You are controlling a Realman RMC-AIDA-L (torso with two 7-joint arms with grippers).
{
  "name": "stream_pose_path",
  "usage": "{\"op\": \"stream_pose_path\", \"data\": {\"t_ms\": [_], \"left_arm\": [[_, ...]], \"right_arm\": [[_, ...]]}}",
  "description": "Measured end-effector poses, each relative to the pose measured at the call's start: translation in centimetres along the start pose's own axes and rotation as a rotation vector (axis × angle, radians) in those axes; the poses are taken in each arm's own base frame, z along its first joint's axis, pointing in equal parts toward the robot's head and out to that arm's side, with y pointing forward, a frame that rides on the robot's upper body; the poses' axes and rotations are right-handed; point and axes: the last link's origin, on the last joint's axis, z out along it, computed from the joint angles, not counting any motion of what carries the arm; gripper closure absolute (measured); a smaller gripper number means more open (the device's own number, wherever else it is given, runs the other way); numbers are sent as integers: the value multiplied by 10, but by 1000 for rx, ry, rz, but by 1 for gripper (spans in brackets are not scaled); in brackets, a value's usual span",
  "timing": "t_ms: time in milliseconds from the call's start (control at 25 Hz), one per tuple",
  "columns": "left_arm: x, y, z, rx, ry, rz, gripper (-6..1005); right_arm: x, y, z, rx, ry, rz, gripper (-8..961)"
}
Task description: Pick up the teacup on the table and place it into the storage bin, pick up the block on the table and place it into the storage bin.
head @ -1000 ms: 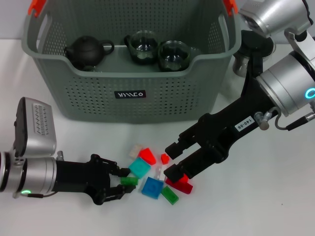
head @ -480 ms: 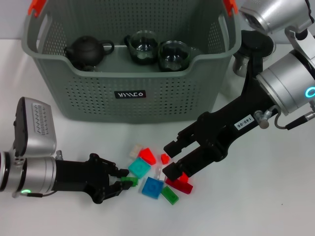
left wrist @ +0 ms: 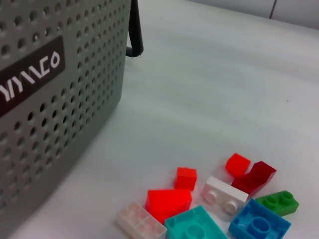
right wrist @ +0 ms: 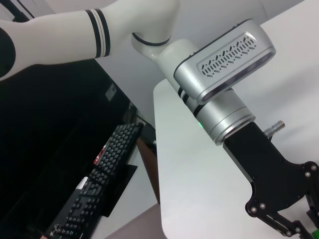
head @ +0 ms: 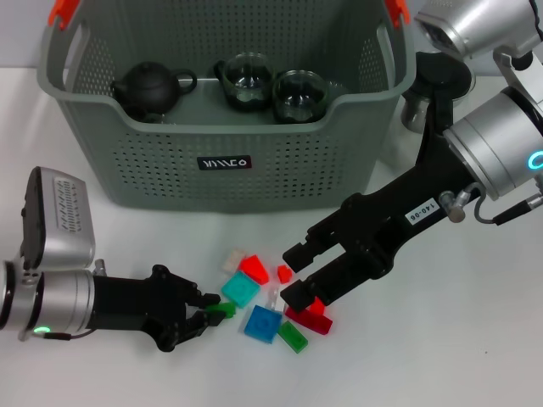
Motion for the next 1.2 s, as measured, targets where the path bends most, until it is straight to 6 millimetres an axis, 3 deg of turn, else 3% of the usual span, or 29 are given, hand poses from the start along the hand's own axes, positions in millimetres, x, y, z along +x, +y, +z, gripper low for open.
{"op": "stream_pose_path", "data": {"t_ms": [480,1200], "left_arm": [[0,-1,-4,-6,4,-9,822],[4,-4,-46,-22,93,-55,832]], "right_arm": [[-1,1,0,-9,-7,-3,249],[3,1,-2,-10,-3,1,249]]}}
